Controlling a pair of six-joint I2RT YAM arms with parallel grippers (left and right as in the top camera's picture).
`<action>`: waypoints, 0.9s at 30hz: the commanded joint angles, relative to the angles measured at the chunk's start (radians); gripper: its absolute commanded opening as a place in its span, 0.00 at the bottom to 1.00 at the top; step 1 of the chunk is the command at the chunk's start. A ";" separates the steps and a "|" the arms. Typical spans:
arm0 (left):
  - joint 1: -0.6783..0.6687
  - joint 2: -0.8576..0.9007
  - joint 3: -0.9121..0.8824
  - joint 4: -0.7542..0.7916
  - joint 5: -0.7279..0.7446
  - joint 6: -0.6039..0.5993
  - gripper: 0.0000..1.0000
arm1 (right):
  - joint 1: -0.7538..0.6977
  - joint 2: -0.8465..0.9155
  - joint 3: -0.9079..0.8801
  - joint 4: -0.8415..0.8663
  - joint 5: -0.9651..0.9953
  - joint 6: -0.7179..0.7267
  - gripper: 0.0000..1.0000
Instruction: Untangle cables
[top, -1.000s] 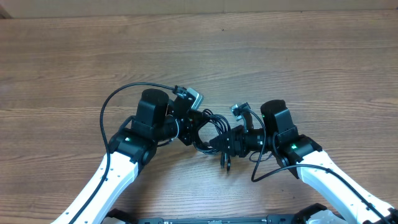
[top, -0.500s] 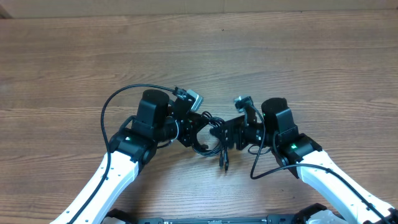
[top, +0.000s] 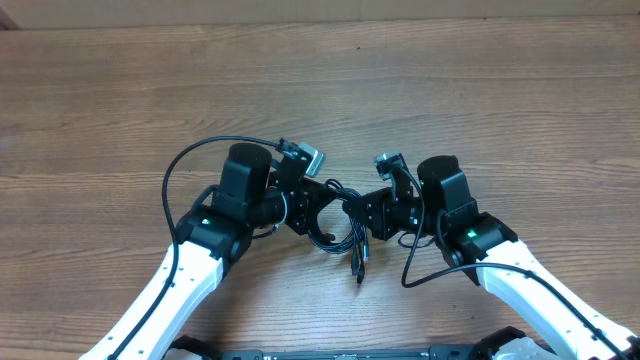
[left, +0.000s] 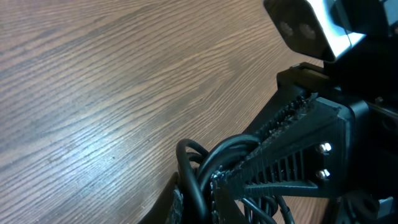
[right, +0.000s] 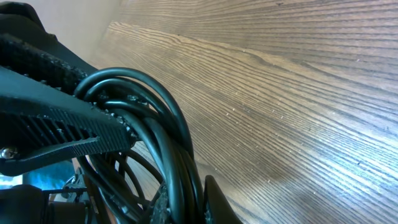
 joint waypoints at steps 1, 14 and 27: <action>0.071 -0.006 0.016 0.016 -0.056 -0.071 0.08 | -0.011 -0.008 -0.004 -0.058 0.132 0.004 0.04; 0.111 -0.006 0.016 0.016 -0.098 -0.090 0.04 | -0.011 -0.008 -0.004 -0.102 0.200 0.004 0.04; 0.150 -0.006 0.016 0.016 -0.206 -0.192 0.04 | -0.011 -0.008 -0.004 -0.113 0.216 0.004 0.05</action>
